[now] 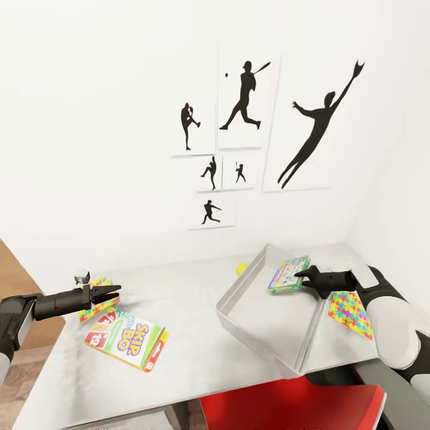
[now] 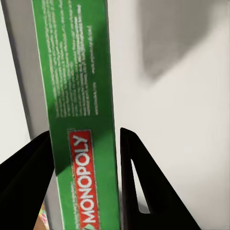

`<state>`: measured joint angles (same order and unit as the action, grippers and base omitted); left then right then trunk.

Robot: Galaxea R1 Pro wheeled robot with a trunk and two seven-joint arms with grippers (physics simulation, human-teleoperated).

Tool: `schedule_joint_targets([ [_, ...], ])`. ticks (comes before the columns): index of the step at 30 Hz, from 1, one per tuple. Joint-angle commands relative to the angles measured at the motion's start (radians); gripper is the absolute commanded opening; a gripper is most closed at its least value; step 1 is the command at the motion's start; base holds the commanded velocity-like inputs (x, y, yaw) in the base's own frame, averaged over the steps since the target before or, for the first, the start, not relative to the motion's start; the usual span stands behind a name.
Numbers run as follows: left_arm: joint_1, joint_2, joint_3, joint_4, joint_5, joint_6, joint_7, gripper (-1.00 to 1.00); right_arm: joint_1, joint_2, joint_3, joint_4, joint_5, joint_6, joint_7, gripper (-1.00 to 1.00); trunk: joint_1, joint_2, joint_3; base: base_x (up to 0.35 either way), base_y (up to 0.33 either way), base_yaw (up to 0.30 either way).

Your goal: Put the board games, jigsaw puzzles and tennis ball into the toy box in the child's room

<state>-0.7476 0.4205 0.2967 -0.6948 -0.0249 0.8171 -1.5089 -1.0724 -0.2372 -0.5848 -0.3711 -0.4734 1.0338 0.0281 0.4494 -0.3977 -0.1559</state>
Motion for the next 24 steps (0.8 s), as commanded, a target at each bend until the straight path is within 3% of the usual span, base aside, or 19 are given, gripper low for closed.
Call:
schedule_joint_targets([
  [1,-0.001,0.000,0.001,0.000,-0.003,0.010,-0.005,1.00,-0.001,0.002,-0.007,-0.001,0.006,0.005,0.003,-1.00,0.001,-0.002,-0.004,0.000,0.000,0.000],
  [24,-0.001,0.000,0.001,0.000,-0.003,0.010,-0.005,1.00,-0.016,0.016,-0.006,-0.013,0.006,0.003,0.003,-1.00,0.001,-0.002,-0.018,0.000,0.000,0.000],
])
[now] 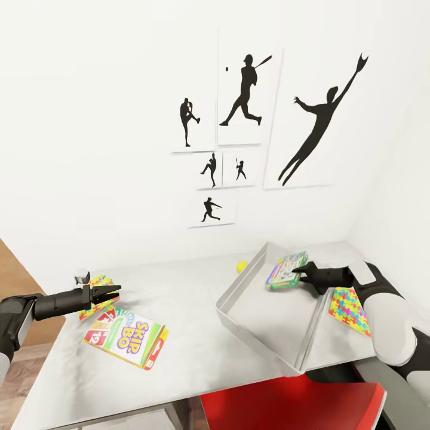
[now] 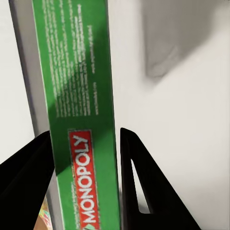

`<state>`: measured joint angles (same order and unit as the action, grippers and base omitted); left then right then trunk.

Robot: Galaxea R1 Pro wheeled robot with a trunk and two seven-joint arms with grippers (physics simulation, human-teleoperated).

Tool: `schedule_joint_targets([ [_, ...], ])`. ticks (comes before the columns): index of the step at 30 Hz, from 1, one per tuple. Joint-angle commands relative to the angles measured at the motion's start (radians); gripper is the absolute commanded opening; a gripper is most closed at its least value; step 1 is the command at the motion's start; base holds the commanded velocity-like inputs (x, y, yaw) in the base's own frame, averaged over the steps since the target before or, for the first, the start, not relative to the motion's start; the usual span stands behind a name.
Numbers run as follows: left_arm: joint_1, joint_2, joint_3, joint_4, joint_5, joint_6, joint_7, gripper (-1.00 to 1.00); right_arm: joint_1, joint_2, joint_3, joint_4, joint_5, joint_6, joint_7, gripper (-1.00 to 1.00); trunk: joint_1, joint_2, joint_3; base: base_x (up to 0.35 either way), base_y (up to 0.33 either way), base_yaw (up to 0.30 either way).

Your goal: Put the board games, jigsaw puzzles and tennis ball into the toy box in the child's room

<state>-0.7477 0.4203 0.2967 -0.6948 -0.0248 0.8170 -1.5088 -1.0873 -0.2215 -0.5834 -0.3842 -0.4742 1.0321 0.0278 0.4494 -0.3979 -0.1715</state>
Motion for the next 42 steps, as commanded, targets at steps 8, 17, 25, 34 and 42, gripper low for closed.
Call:
schedule_joint_targets([
  [8,-0.001,0.000,0.001,0.000,-0.003,0.010,-0.005,1.00,-0.023,0.001,-0.007,0.006,0.006,0.003,0.002,-1.00,0.001,-0.002,-0.002,0.000,0.000,0.000],
  [17,-0.001,0.000,0.001,0.000,-0.003,0.011,-0.005,1.00,-0.035,0.002,-0.007,0.009,0.006,0.002,-0.002,-1.00,0.001,-0.002,-0.002,0.000,0.000,0.000],
  [25,-0.001,0.000,0.001,0.000,-0.003,0.010,-0.005,1.00,-0.035,0.002,-0.007,0.009,0.006,0.002,-0.003,-1.00,0.001,-0.002,-0.002,0.000,0.000,0.000],
  [34,-0.001,0.000,0.001,0.000,-0.003,0.010,-0.006,1.00,-0.036,0.002,-0.007,0.009,0.006,0.002,-0.004,-1.00,0.001,-0.002,-0.005,0.000,0.000,0.000],
  [42,-0.001,0.001,0.001,0.000,-0.003,0.010,-0.006,1.00,-0.036,0.002,-0.007,0.009,0.006,0.002,-0.003,-1.00,0.001,-0.002,-0.016,0.000,0.000,0.000],
])
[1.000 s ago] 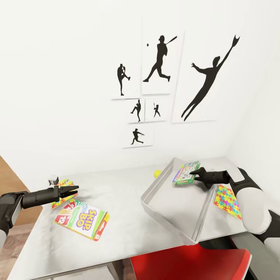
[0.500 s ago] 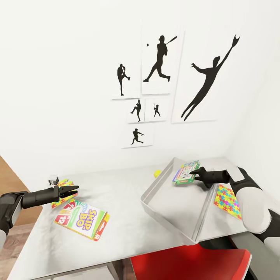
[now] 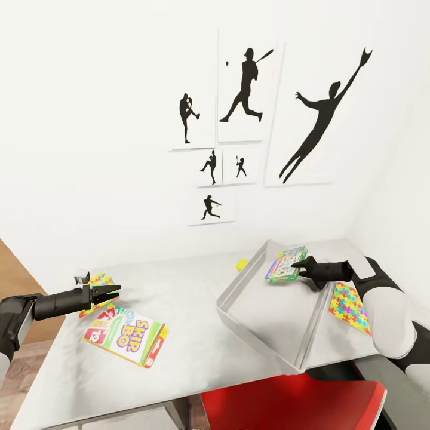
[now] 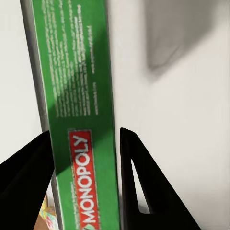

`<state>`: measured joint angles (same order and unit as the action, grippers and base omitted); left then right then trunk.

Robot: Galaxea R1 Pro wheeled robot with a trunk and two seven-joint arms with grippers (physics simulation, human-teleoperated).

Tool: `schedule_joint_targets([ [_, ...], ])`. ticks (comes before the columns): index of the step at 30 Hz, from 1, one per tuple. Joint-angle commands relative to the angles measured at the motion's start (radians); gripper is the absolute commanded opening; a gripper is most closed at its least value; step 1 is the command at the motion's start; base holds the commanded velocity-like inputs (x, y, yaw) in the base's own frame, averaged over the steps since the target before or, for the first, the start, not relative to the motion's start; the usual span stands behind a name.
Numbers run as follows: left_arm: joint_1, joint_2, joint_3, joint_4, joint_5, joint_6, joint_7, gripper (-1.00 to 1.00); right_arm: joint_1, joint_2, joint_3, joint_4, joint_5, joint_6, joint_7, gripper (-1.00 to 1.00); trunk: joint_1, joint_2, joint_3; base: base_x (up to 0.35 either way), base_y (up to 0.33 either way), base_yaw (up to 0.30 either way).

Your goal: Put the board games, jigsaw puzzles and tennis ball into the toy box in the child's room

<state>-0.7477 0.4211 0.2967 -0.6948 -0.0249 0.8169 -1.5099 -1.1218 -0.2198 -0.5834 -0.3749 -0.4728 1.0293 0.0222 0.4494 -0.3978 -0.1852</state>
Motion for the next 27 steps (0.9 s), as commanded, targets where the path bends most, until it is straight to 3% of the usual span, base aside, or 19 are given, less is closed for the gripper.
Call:
schedule_joint_targets([
  [1,-0.001,0.000,0.001,0.000,-0.003,0.011,-0.005,1.00,-0.001,0.000,-0.007,-0.001,0.005,0.005,0.002,-1.00,0.001,-0.002,-0.004,0.000,0.000,0.000],
  [27,-0.001,0.000,0.002,0.000,-0.001,0.011,-0.006,1.00,-0.001,-0.001,-0.007,-0.001,0.005,0.005,0.002,-1.00,0.001,-0.002,-0.034,0.000,0.000,0.000],
])
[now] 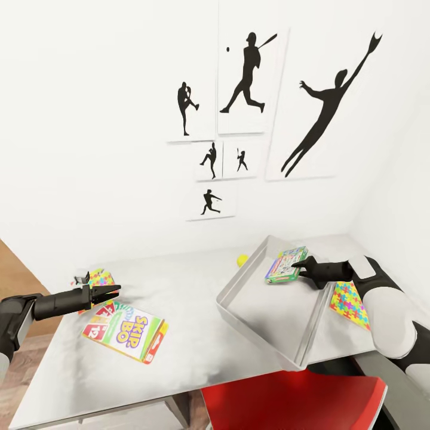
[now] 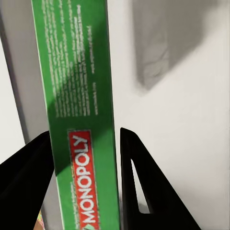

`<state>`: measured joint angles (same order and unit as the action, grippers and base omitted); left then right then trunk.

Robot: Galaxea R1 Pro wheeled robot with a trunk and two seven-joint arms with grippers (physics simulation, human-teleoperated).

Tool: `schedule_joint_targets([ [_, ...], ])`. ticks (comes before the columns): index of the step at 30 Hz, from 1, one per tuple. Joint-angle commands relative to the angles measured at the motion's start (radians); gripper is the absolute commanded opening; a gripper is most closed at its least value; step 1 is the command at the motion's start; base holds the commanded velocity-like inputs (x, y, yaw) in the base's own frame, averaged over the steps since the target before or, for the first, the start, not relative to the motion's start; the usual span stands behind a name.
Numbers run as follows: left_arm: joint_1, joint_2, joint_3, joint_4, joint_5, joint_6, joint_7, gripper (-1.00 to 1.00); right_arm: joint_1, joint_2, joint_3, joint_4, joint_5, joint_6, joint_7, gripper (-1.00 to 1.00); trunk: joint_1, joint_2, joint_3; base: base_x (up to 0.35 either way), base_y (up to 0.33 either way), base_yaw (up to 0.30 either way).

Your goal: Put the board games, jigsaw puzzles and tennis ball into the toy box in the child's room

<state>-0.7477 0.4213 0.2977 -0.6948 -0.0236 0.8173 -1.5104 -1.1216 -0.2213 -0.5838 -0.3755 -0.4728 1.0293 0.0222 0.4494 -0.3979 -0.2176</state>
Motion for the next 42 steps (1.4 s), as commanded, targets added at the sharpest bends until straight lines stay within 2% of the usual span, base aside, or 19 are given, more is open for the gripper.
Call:
schedule_joint_targets([
  [1,-0.001,0.000,0.001,0.000,-0.003,0.011,-0.005,1.00,-0.001,0.000,-0.007,0.000,0.005,0.005,0.002,-1.00,0.001,-0.002,-0.002,0.000,0.000,0.000],
  [26,-0.001,0.001,0.001,0.000,-0.004,0.010,-0.005,1.00,-0.001,0.000,-0.008,-0.002,0.005,0.004,0.002,-1.00,0.001,-0.002,-0.002,0.000,0.000,0.000],
  [27,-0.001,0.001,0.001,0.000,-0.004,0.010,-0.005,1.00,-0.001,0.000,-0.008,-0.002,0.005,0.004,0.002,1.00,0.001,-0.002,-0.002,0.000,0.000,0.000],
  [42,-0.001,0.001,0.002,0.000,-0.004,0.010,-0.005,1.00,-0.001,-0.001,-0.008,-0.007,0.005,0.006,0.004,1.00,0.001,-0.002,-0.002,0.000,0.000,0.000],
])
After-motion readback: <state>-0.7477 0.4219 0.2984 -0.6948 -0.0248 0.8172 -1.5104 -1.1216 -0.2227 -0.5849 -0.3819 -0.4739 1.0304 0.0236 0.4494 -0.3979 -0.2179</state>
